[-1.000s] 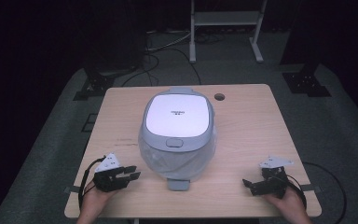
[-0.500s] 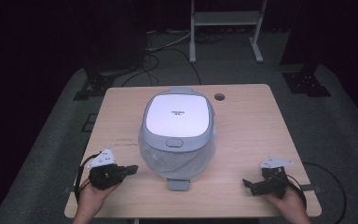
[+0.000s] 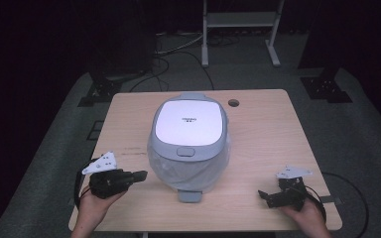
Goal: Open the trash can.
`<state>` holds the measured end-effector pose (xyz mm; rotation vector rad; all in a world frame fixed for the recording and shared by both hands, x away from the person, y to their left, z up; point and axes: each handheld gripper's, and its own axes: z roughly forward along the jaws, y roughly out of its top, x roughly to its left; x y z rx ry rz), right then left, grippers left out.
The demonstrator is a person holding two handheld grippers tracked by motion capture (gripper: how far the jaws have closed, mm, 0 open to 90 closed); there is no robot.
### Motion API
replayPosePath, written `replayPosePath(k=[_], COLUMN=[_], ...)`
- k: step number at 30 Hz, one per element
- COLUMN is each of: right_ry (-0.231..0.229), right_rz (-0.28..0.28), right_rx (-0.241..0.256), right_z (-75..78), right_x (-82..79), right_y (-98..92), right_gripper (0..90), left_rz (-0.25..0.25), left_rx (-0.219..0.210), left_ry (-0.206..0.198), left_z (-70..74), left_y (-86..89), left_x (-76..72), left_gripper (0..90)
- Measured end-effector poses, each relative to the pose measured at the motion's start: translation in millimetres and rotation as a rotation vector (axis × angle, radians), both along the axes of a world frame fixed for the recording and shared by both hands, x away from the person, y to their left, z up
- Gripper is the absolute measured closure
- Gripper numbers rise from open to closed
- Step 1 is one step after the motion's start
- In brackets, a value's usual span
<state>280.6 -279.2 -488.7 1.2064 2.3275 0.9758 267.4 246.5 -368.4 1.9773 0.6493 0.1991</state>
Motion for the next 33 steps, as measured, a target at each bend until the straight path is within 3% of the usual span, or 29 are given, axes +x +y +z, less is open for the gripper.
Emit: replayPosePath(k=[10, 19, 33], right_ry=[0.000, 0.001, 0.000], right_rz=[0.000, 0.000, 0.000], right_rx=[0.000, 0.000, 0.000], right_z=[0.0, 0.0, 0.0], right_x=[0.0, 0.0, 0.0], right_y=[0.0, 0.0, 0.0], right_gripper=[0.0, 0.0, 0.0], left_rz=[-0.024, -0.068, -0.133], left_rx=[-0.041, -0.075, -0.127], left_ry=[-0.022, -0.052, -0.096], left_z=[23.6, 54.1, 83.9], left_y=[-1.6, -10.1, -23.4], left_x=[-3.2, -9.5, -9.3], left_gripper=[89.9, 89.9, 90.0])
